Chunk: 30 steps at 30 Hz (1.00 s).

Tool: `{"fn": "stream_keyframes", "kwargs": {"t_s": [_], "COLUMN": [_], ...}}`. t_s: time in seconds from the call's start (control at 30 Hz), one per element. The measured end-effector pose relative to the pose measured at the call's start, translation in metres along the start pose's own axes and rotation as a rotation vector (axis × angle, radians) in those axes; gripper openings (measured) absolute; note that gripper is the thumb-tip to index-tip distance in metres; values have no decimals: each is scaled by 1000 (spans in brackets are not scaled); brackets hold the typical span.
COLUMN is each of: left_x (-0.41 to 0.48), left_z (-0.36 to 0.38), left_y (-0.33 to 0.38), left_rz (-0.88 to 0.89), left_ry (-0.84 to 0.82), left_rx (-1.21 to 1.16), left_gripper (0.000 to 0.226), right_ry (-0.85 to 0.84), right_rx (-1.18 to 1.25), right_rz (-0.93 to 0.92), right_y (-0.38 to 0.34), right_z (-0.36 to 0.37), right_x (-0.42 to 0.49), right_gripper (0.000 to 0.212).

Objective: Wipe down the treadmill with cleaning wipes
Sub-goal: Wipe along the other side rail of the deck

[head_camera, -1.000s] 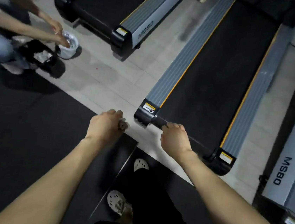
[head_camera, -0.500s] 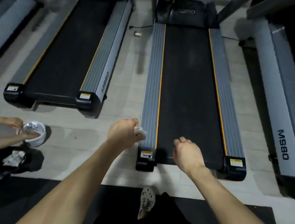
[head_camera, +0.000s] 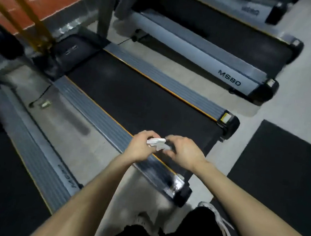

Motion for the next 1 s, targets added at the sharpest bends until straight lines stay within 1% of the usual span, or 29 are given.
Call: {"fn": "stream_keyframes", "kwargs": {"t_s": [0.07,0.13,0.2,0.27,0.3,0.37,0.47,0.5,0.53,0.57,0.63,0.7,0.77,0.83,0.87,0.93,1.0], "left_x": [7,9,12,11,9,11,17,21,24,27,43,74,106,134,147,165,177], "left_z": [-10,-16,-18,-20,-22,-22,-25,-26,-28,-30,-33,-33,-32,-35,-39,-49,-56], "left_y": [-9,-15,-19,-24,-27,-42,-62,-68,-75,-80,-92,-108,-122,-130,-135,-148,-164], "left_rz": [-7,0,-24,-60,-74,-124,-177,-189,-207,-220,-240,-245,-291,-382,-407,-421,-363], "left_ry": [-91,-165,-222,-268,-269,-237,-202,-220,-253,-294,-374,-377,-397,-466,-486,-491,-452], "left_rx": [-86,-154,-242,-337,-343,-361,-405,-404,-410,-418,-412,-361,-388,-440,-444,-423,-350], "left_gripper": [47,49,40,28,21,14,21,24,26,25,20,20,25,23,20,15,14], "right_ry": [67,136,244,330,358,392,347,316,308,322,389,470,585,710,746,786,841], "right_rx": [125,153,203,306,348,415,435,419,410,405,411,446,446,486,501,551,600], "right_rz": [200,321,427,558,602,647,651,650,659,678,753,850,950,1099,1153,1234,1318], "right_y": [-19,-32,-39,-44,-47,-51,-64,-68,-72,-76,-78,-76,-79,-84,-92,-108,-124], "right_z": [11,23,31,38,41,46,55,62,71,81,99,112,124,146,156,179,200], "right_x": [-16,-29,-36,-40,-41,-38,-28,-25,-24,-23,-18,-8,2,7,11,16,18], "right_gripper": [43,38,38,43,45,43,45,46,44,36,17,8,7,5,5,4,4]}}
Point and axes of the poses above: each hand's wrist, its own x-axis towards the middle knuckle, its own z-axis out of the palm, y = z × x, the point moved 1 cm from there along x, towards the middle knuckle, and after that the axes turned 15 degrees about y, right-handed, at the moved point
